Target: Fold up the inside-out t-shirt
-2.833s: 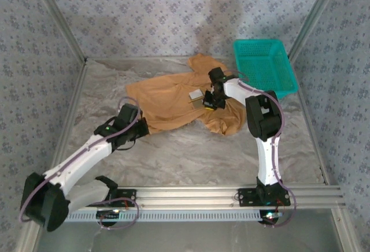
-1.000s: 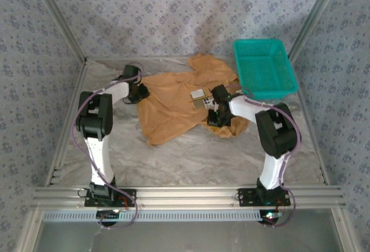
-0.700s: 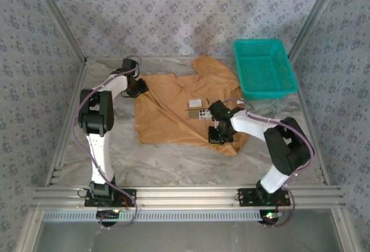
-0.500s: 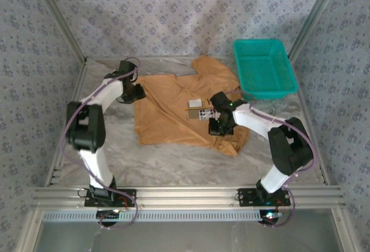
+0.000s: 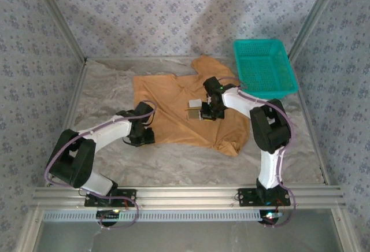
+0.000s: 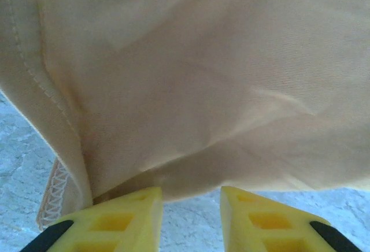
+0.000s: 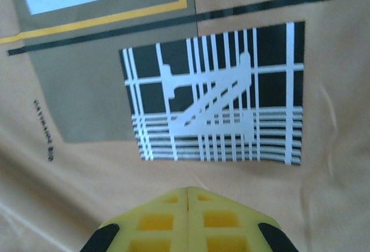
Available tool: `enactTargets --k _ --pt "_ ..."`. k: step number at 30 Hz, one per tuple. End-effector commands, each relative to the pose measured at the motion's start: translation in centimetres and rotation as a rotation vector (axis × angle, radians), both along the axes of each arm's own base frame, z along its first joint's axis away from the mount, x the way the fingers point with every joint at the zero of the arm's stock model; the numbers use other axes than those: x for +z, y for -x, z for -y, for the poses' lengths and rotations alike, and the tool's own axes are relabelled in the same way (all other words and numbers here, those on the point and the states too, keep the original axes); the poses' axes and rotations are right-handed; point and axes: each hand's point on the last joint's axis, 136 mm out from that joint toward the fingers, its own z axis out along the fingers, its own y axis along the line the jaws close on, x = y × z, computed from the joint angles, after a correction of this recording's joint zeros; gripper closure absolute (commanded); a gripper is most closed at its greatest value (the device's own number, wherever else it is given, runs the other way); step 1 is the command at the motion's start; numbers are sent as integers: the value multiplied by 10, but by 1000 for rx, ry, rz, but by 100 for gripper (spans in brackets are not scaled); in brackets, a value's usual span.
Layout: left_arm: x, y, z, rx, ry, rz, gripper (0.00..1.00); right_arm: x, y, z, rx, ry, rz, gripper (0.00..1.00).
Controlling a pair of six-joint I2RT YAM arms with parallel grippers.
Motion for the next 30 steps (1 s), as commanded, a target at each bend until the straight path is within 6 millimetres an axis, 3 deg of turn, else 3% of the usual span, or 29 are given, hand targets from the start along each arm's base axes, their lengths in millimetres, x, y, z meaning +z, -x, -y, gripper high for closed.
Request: enactTargets --k 1,4,7,13,17,21,23,25,28,30 --pt "-11 10 -12 54 -28 -29 70 -18 -8 17 -32 61 -33 100" --pt "-20 25 -44 147 -90 -70 72 -44 -6 41 -90 114 -87 100" --pt "-20 28 -73 260 -116 -49 73 -62 -2 62 -125 144 -123 100" --pt "-12 14 -102 317 -168 -16 73 -74 6 80 -122 195 -153 100" --pt "-3 17 -112 306 -221 -41 73 -78 4 87 -129 201 -163 100" --pt "6 14 -109 317 -191 0 72 -72 -2 78 -114 181 -135 100" --pt "16 7 -98 307 -148 40 73 -65 -3 68 -93 158 -126 100" --pt "34 -4 -77 271 -86 124 70 -53 -4 54 -66 123 -112 100" --pt "54 -14 -37 211 47 220 56 -26 -5 39 -29 81 -72 100" --pt "52 -10 -26 212 113 212 58 -7 -5 33 -7 63 -46 100"
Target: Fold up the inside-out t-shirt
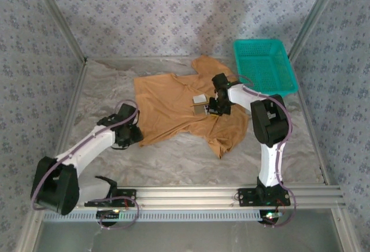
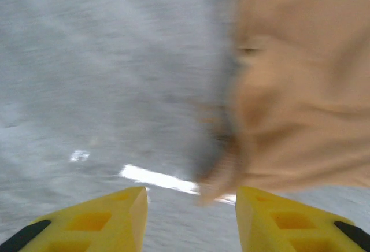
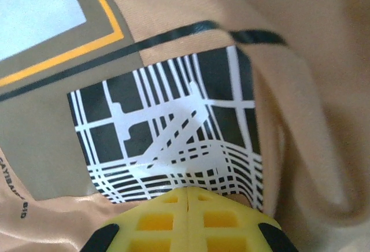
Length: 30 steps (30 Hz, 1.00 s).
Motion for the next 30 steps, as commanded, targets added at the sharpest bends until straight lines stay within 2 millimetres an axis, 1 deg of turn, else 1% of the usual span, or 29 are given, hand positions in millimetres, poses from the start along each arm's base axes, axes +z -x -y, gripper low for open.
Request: enactTargets --k 1,2,4,6,7,10,11,13,16,20,22,23,26,28,30 --pt "7 0 20 0 111 21 62 16 28 -1 63 39 -59 100" --pt "5 4 18 -2 105 11 66 25 30 0 69 38 -49 100" --pt "0 13 12 -6 86 -6 71 40 39 3 79 35 -38 96" --pt "-3 19 11 -8 87 -11 74 50 52 10 79 42 -31 88" --pt "-6 21 11 -8 95 -9 75 52 62 16 75 54 -35 82" --pt "-17 22 11 6 105 -10 75 55 90 32 60 81 -47 66" --pt "-20 21 11 10 107 -7 75 47 107 40 54 97 -79 61" --pt "-26 16 11 18 100 2 75 45 129 48 40 102 -94 54" --pt "-30 7 13 28 100 18 75 44 159 52 37 95 -116 46" --pt "-34 -1 16 41 116 43 76 46 190 51 49 86 -137 43" --pt "-38 -4 17 52 122 45 80 44 203 47 49 58 -151 42" --pt "-40 -5 17 55 121 46 83 40 207 47 47 50 -155 42" --pt "-47 -4 10 67 101 25 100 27 216 47 28 26 -183 42" --pt "-46 -3 4 72 81 6 100 19 209 47 10 23 -174 43" --pt "-39 -2 -6 82 55 5 100 15 196 46 -6 12 -150 45"
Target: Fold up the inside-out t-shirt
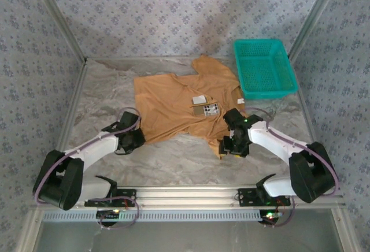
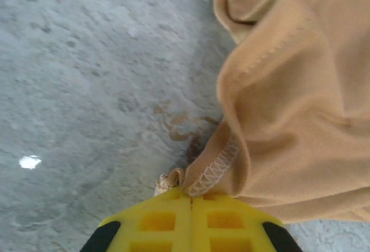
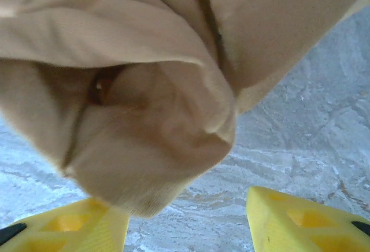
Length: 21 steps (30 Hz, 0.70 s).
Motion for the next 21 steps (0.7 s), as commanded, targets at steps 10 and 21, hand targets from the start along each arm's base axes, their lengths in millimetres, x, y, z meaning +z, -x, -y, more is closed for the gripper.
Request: enactTargets --k 10,21 --pt "94 -22 -48 104 140 369 100 -4 -36 14 -111 -17 63 100" --pt "66 22 -29 144 410 371 83 32 -7 47 -203 -39 138 100"
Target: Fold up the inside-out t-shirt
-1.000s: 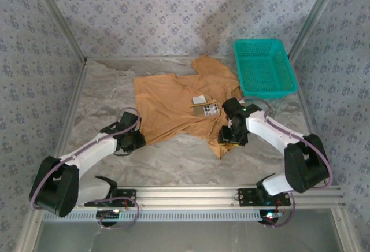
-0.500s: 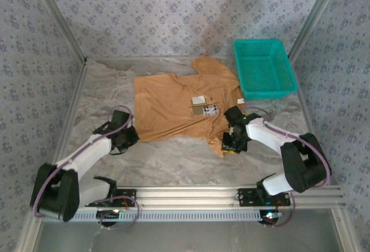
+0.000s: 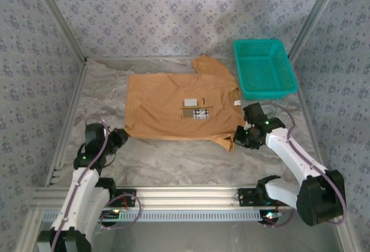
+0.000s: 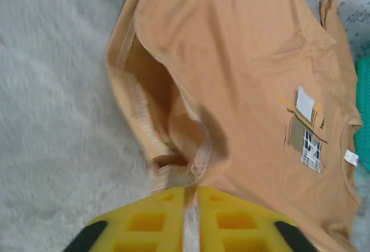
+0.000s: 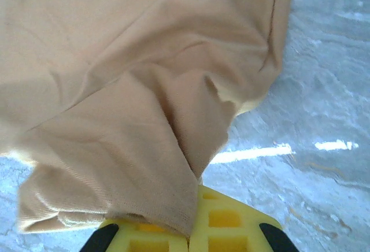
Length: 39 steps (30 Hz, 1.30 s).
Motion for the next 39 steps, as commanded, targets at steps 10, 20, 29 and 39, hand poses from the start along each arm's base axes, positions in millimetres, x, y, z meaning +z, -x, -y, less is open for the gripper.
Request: enactTargets --k 10,20,29,39 --pt "-11 41 0 79 103 9 74 -6 37 12 -8 24 -81 100" --pt "-24 36 13 -29 -116 -283 67 -9 37 10 -27 14 -88 100" --pt "-13 0 68 -131 -257 -296 66 -19 40 7 -19 10 -141 100" --pt "-78 25 24 -30 -320 -504 71 -17 33 32 -154 5 -121 100"
